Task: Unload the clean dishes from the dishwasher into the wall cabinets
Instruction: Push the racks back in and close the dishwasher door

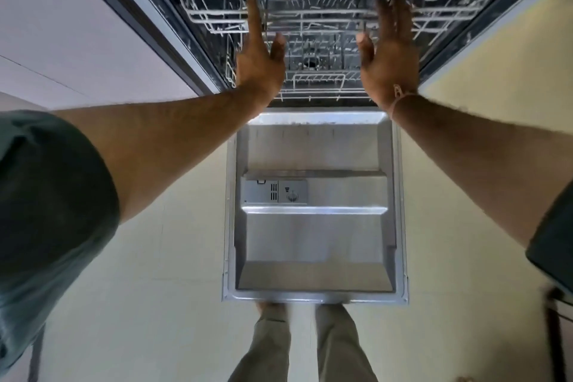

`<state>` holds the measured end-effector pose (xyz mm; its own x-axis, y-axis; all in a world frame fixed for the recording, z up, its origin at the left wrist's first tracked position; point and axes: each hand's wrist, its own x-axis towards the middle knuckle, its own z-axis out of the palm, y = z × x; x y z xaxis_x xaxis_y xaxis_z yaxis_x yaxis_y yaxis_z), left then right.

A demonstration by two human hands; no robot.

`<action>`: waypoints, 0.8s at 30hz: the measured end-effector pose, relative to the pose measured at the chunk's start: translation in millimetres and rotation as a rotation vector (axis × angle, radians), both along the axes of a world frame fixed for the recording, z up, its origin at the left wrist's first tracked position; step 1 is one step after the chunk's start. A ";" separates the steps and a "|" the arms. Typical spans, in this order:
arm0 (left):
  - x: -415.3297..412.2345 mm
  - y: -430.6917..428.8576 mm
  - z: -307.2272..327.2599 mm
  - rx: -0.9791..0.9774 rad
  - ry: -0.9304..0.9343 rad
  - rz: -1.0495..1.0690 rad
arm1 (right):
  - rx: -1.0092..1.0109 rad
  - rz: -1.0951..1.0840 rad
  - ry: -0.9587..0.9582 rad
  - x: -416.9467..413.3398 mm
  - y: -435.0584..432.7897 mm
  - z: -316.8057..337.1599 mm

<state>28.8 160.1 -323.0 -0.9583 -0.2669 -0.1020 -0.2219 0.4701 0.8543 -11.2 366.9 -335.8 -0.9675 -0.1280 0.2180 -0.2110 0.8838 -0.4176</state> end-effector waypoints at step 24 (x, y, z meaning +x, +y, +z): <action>407.1 95.8 -190.7 0.519 -0.785 0.419 | -0.418 -0.280 -1.002 440.1 65.2 -184.8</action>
